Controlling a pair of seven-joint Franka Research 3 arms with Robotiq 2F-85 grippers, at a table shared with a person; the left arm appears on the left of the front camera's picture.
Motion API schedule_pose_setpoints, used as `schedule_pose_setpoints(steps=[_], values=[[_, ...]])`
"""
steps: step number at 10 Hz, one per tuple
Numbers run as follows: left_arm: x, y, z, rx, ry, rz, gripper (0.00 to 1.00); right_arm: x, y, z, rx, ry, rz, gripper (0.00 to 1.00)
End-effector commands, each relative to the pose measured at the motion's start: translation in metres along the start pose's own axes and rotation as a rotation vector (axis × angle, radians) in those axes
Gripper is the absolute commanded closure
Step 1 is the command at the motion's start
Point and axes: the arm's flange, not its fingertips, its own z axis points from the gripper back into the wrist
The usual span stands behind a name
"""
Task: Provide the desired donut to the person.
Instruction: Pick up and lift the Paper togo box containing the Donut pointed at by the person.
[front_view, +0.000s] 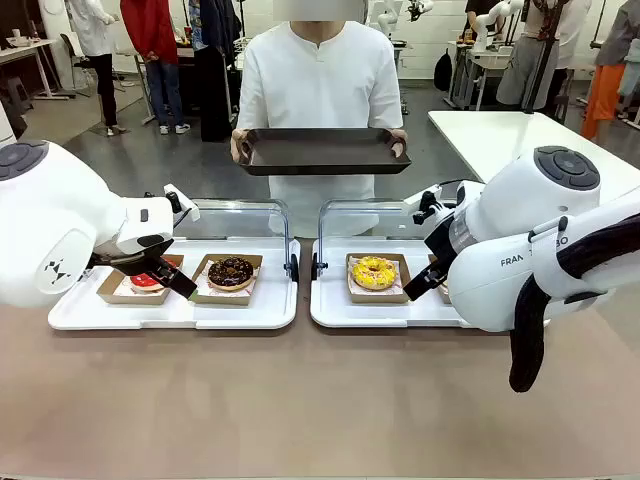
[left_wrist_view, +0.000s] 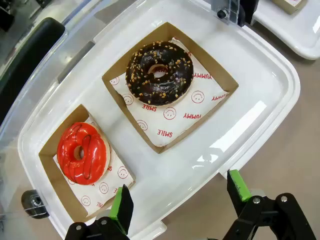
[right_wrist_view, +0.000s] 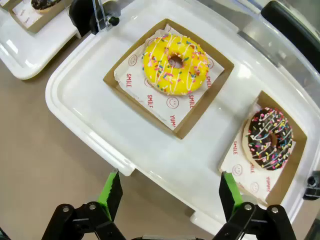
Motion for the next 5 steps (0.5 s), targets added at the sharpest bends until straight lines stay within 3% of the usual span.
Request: schedule_pose_setpoints(steps=[1,5], values=[[-0.0001,-0.0001,0.0,0.0,0.0,0.0,0.0,0.0,0.0,0.0,0.0,0.0,0.0,0.0],[-0.0001,-0.0001,0.0,0.0,0.0,0.0,0.0,0.0,0.0,0.0,0.0,0.0,0.0,0.0]])
